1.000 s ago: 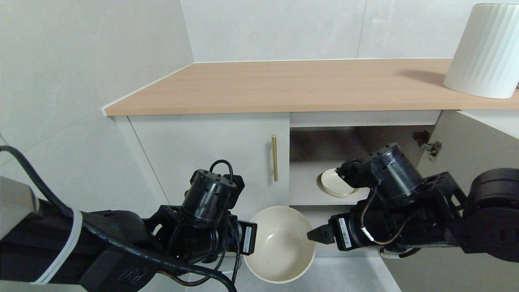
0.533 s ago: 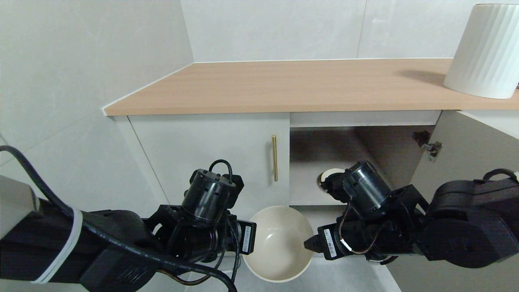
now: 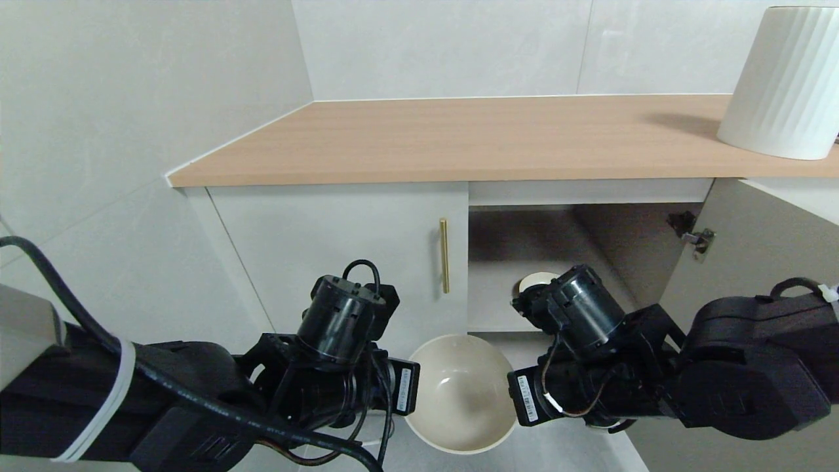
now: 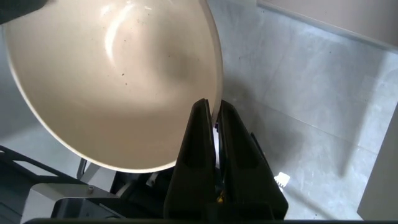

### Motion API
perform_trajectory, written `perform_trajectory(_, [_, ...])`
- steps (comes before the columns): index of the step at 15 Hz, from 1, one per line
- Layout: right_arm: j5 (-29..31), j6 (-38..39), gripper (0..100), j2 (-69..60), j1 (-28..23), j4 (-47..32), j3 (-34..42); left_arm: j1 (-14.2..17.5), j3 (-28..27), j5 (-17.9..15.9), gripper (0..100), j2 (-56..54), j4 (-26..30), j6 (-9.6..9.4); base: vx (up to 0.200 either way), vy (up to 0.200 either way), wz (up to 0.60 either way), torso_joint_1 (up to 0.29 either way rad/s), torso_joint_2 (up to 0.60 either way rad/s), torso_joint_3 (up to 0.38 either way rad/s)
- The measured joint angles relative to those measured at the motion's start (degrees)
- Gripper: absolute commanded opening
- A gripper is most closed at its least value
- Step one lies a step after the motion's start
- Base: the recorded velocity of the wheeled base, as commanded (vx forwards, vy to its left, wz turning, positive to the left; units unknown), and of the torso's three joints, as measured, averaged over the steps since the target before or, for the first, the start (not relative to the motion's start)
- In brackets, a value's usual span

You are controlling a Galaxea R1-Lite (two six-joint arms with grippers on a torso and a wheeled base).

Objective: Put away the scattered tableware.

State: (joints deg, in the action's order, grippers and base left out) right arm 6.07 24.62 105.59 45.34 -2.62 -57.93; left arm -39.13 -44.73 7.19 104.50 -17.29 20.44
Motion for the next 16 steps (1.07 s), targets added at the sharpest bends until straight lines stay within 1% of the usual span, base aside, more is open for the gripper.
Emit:
perform_trajectory(2, [0.02, 0.0, 0, 0.06, 0.0, -0.05, 0.0, 0.0, 0.0, 0.06, 0, -0.01, 0.05, 0.0, 0.0, 0.0, 0.0, 0.0, 0.0, 0.0])
perform_trajectory(3, [0.02, -0.05, 0, 0.06, 0.0, -0.06, 0.0, 0.0, 0.0, 0.06, 100, -0.01, 0.05, 0.0, 0.0, 0.0, 0.0, 0.0, 0.0, 0.0])
perform_trajectory(10, [0.3, -0.07, 0, 0.27, -0.02, -0.44, 0.13, 0.05, -0.13, 0.41, 100, -0.22, -0.04, 0.24, 0.0, 0.0, 0.0, 0.0, 0.0, 0.0])
perform_trajectory(13, [0.71, 0.69, 0, 0.39, -1.11, -0.13, 0.2, 0.07, 0.07, 0.41, 100, -0.26, -2.55, 0.29, 0.0, 0.0, 0.0, 0.0, 0.0, 0.0])
perform_trajectory(14, [1.4, 1.18, 0, 0.46, -1.88, 0.77, 0.22, 0.11, 0.2, 0.39, 100, -0.39, -2.72, 0.29, 0.0, 0.0, 0.0, 0.0, 0.0, 0.0])
perform_trajectory(15, [2.55, 2.19, 0, 0.68, -3.08, 3.44, 0.49, 0.16, 0.29, 0.39, 100, -0.56, -2.83, 0.29, 0.0, 0.0, 0.0, 0.0, 0.0, 0.0])
perform_trajectory(16, [4.51, 3.15, 0, 1.05, -4.79, 8.01, 1.34, 0.18, 0.38, 0.38, 100, -0.78, -2.83, 0.27, 0.0, 0.0, 0.0, 0.0, 0.0, 0.0])
